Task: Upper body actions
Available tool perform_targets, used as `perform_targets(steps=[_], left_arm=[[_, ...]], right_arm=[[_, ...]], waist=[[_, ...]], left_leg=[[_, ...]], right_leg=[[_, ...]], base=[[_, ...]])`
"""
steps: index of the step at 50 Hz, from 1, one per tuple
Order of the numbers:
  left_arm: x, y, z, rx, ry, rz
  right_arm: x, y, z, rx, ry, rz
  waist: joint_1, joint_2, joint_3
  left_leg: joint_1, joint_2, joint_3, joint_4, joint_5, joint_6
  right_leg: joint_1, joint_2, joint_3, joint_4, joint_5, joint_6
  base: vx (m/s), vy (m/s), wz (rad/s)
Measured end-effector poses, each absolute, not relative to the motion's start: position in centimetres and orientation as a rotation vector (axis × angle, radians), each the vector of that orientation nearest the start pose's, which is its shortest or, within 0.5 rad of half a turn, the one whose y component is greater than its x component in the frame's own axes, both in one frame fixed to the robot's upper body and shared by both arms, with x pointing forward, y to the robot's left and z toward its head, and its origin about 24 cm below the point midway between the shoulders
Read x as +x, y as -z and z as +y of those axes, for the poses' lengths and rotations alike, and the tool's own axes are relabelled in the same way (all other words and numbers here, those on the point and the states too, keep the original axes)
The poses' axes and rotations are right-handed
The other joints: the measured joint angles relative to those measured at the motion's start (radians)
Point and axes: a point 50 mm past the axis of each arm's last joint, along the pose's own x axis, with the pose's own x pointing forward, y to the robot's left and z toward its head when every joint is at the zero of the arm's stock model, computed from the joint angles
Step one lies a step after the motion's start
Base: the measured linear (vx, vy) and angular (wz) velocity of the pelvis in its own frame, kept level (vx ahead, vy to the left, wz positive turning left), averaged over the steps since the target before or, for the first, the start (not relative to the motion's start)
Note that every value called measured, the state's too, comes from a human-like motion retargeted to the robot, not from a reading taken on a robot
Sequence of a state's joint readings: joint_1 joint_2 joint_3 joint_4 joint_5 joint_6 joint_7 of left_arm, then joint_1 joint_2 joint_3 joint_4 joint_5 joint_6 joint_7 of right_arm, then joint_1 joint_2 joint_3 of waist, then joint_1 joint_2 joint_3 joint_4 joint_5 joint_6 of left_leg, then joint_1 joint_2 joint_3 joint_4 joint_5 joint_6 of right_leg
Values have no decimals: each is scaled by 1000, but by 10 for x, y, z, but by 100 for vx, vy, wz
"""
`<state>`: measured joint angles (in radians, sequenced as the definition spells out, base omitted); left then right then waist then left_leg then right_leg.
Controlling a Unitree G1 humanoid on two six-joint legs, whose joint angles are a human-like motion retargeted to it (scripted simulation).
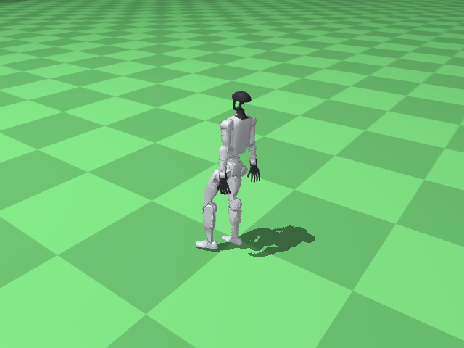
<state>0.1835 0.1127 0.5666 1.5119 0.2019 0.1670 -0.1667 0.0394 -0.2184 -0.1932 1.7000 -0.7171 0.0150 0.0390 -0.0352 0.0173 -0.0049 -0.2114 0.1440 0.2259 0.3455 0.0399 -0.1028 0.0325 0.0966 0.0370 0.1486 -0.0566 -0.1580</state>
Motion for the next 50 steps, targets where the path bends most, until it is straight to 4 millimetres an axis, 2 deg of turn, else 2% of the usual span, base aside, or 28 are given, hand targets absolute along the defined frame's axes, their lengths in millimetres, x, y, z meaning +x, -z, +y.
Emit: perform_targets(steps=[2, 3, 5, 6, 7, 8, 10, 11, 13, 15, 17, 20, 22, 25, 28, 30, 32, 35, 38, 40, 42, 45, 50], left_arm=[[-59, 174, 193, -357, -305, 1753], [-50, 175, 196, -340, -291, 1733], [-29, 177, 203, -291, -251, 1680], [-16, 177, 205, -258, -223, 1650], [-4, 177, 208, -224, -194, 1620], [9, 177, 209, -187, -165, 1588], [36, 176, 213, -114, -116, 1518], [49, 174, 216, -79, -95, 1483], [75, 169, 221, -3, -43, 1416], [96, 164, 225, 69, 7, 1352], [105, 161, 227, 105, 18, 1314], [91, 165, 226, 85, -8, 1326], [59, 172, 220, 16, -24, 1401], [-1, 178, 206, -130, -58, 1567], [-53, 175, 192, -234, -83, 1742], [-80, 170, 184, -279, -94, 1848], [-101, 164, 178, -313, -103, 1930], [-122, 158, 174, -360, -116, 1996], [-125, 157, 177, -391, -134, 1979], [-123, 158, 182, -403, -164, 1946], [-118, 159, 188, -399, -189, 1910], [-101, 162, 201, -360, -215, 1872], [-45, 170, 222, -256, -193, 1740]], right_arm=[[-54, 164, -240, -465, -242, 1822], [-59, 162, -242, -447, -203, 1842], [-69, 159, -246, -404, -118, 1876], [-75, 158, -247, -378, -79, 1893], [-81, 157, -247, -352, -42, 1910], [-87, 156, -245, -324, -11, 1926], [-94, 156, -240, -273, 30, 1946], [-93, 157, -236, -251, 40, 1944], [-90, 160, -225, -200, 52, 1923], [-77, 165, -215, -159, 29, 1875], [-56, 170, -208, -172, -48, 1814], [-14, 176, -202, -276, -203, 1713], [11, 178, -202, -376, -304, 1625], [53, 176, -198, -512, -428, 1449], [88, 172, -189, -549, -477, 1305], [104, 169, -184, -529, -475, 1243], [107, 168, -183, -486, -454, 1230], [94, 170, -189, -419, -398, 1274], [67, 174, -201, -394, -336, 1361], [46, 175, -209, -402, -312, 1432], [26, 176, -213, -403, -303, 1491], [1, 176, -214, -362, -286, 1564], [-42, 170, -227, -364, -203, 1685]], waist=[[-86, 40, -55], [-121, 58, -72], [-158, 103, -94], [-171, 123, -105], [-189, 141, -119], [-217, 153, -138], [-282, 159, -184], [-274, 148, -195], [-240, 113, -180], [-137, 61, -121], [-71, 14, -69], [-11, -17, -43], [-16, -15, -62], [-63, 0, -93], [-95, 5, -97], [-92, 1, -90], [-68, -7, -87], [-21, -14, -95], [-14, -10, -114], [8, 5, -131], [-36, 45, -118], [-85, 61, -61], [-279, 38, 99]], left_leg=[[92, -33, 24, -22, 34, -22], [144, -46, 40, -59, -25, -29], [233, -57, 190, -181, -138, -2], [259, -62, 298, -274, -121, 16], [271, -74, 330, -351, -98, 26], [254, -97, 212, -392, -64, 21], [179, -71, 166, -373, -53, -39], [129, -86, 102, -344, -51, -15], [84, -121, -2, -292, -62, 23], [109, -137, 36, -269, -71, 44], [144, -151, 57, -256, -81, 47], [165, -162, 74, -251, -94, 53], [174, -170, 85, -265, -100, 63], [183, -183, 108, -292, -105, 83], [190, -194, 129, -303, -115, 99], [200, -202, 143, -305, -124, 111], [212, -213, 154, -307, -133, 125], [224, -228, 150, -307, -147, 141], [213, -235, 92, -288, -162, 151], [193, -210, 79, -265, -174, 148], [184, -166, 17, -243, -168, 146], [209, -147, -32, -230, -163, 153], [271, -146, -126, -178, -170, 185]], right_leg=[[-21, 17, -46, -35, -1, 9], [-29, 27, -65, -50, -3, 13], [-38, 59, -95, -78, -6, 17], [-42, 74, -109, -92, -8, 19], [-48, 84, -129, -106, -11, 22], [-57, 84, -161, -123, -14, 28], [-91, 57, -238, -151, -21, 45], [-105, 42, -240, -155, -19, 51], [-107, 13, -252, -157, -14, 61], [-79, -3, -222, -152, -3, 64], [-52, -25, -205, -151, 6, 68], [-44, -39, -176, -151, 16, 79], [-50, -42, -160, -152, 20, 88], [-67, -45, -142, -148, 22, 100], [-77, -53, -133, -143, 21, 116], [-77, -63, -127, -137, 17, 127], [-71, -74, -126, -127, 8, 137], [-62, -87, -140, -105, -17, 145], [-72, -103, -214, -28, -68, 135], [-144, -115, -258, 130, -41, 101], [-276, -76, -220, 366, -38, 39], [-391, -90, -296, 431, -51, 80], [-653, -165, -269, 106, -75, 278]], base=[[6, 14, 161], [-3, 13, 138], [-3, 15, 109], [3, 18, 121], [4, 16, 169], [-1, 13, 215], [-6, 11, 229], [-9, 8, 138], [-9, 5, 30], [-6, 6, -91], [-7, 6, -100], [-3, 10, -76], [15, 21, -44], [18, 22, -37], [5, 24, -37], [2, 22, -34], [11, 26, -27], [16, 28, 5], [14, 30, 70], [15, 24, 50], [9, 17, 89], [-6, 13, 85], [-6, 4, 126]])
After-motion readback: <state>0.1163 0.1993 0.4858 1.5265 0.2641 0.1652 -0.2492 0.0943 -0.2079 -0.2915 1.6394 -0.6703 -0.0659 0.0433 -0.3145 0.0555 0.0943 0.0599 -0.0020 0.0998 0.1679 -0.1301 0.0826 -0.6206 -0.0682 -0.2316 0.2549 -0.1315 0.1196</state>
